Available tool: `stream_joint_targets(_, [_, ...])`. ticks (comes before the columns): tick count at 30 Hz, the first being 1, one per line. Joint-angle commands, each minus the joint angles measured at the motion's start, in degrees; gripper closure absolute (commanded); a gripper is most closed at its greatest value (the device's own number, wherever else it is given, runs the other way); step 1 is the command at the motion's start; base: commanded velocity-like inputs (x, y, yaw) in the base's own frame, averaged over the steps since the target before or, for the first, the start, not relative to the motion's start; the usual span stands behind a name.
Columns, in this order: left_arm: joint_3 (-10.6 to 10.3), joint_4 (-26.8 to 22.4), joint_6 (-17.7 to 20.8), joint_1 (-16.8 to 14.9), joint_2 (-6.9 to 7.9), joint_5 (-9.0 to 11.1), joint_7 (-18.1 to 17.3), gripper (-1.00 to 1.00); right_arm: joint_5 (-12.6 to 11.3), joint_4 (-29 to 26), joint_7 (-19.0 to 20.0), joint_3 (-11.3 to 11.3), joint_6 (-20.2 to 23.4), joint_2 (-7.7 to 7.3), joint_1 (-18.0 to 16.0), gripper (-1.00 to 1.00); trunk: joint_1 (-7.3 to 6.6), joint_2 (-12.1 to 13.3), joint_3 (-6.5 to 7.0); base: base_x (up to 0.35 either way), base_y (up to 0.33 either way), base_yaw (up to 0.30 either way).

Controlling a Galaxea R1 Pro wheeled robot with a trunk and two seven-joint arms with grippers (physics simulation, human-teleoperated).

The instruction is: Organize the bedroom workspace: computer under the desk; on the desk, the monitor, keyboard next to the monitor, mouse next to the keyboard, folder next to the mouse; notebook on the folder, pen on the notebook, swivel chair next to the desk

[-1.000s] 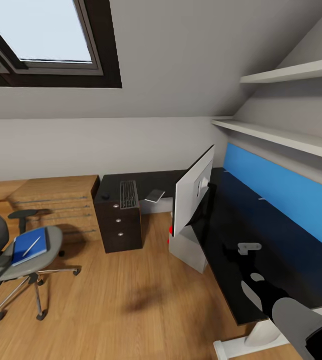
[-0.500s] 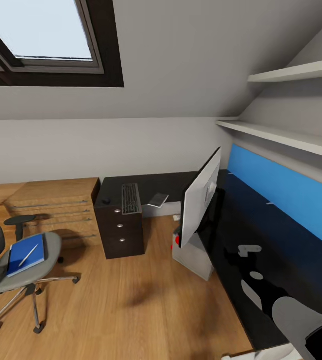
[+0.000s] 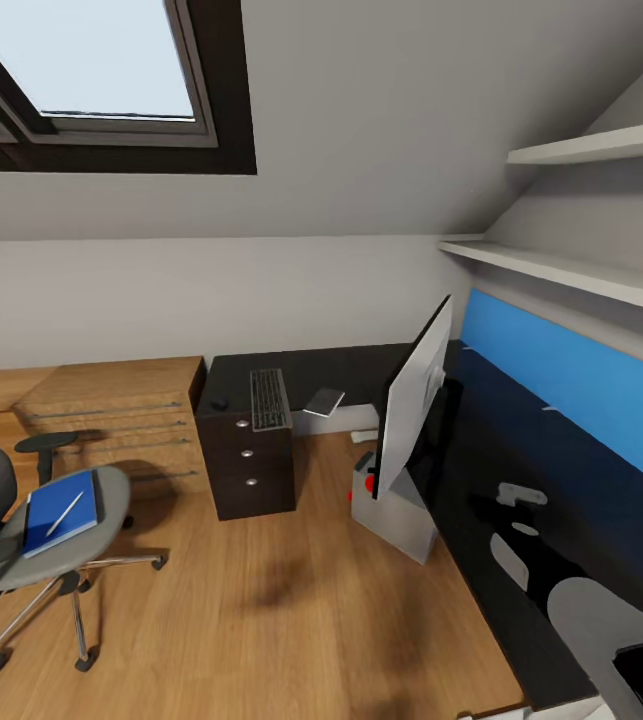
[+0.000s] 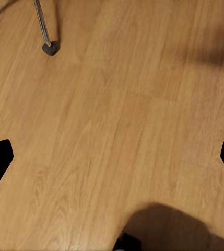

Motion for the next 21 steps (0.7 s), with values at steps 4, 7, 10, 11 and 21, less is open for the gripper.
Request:
stream_joint_targets(4, [-0.12,0.03,-0.22,-0.04,0.01,0.6,0.02,-1.0,-0.61,-3.47,-0.36,-0.4,-0.2,-0.03,-0.05,-1.0,0.03,-0.1,-0.12,0.0,0.0,0.0])
stream_joint_targets(7, [-0.12,0.03,-0.22,-0.04,0.04,0.6,0.02,-1.0,-0.56,-4.44,-0.31,-0.39,-0.21,0.16,-0.05,-1.0,0.03,-0.1,-0.12,0.0,0.0,0.0])
stream_joint_targets(10, [-0.12,0.03,-0.22,-0.04,0.03,0.6,0.02,-1.0,-0.54,-4.52,-0.3,-0.4,-0.26,0.18,-0.05,-1.0,0.03,-0.1,-0.12,0.0,0.0,0.0])
stream_joint_targets(11, [-0.12,0.03,-0.22,-0.04,0.02,0.6,0.02,-1.0,-0.52,-4.55,-0.3,-0.42,-0.31,0.19,-0.05,-1.0,0.03,-0.1,-0.12,0.052,0.0,0.0])
stream_joint_targets(21, [-0.18,0.03,-0.27,-0.04,0.0,0.6,0.02,-1.0,-0.58,-4.34,-0.32,-0.55,-0.26,0.1,-0.05,-1.0,0.03,-0.1,-0.12,0.257,0.0,0.0])
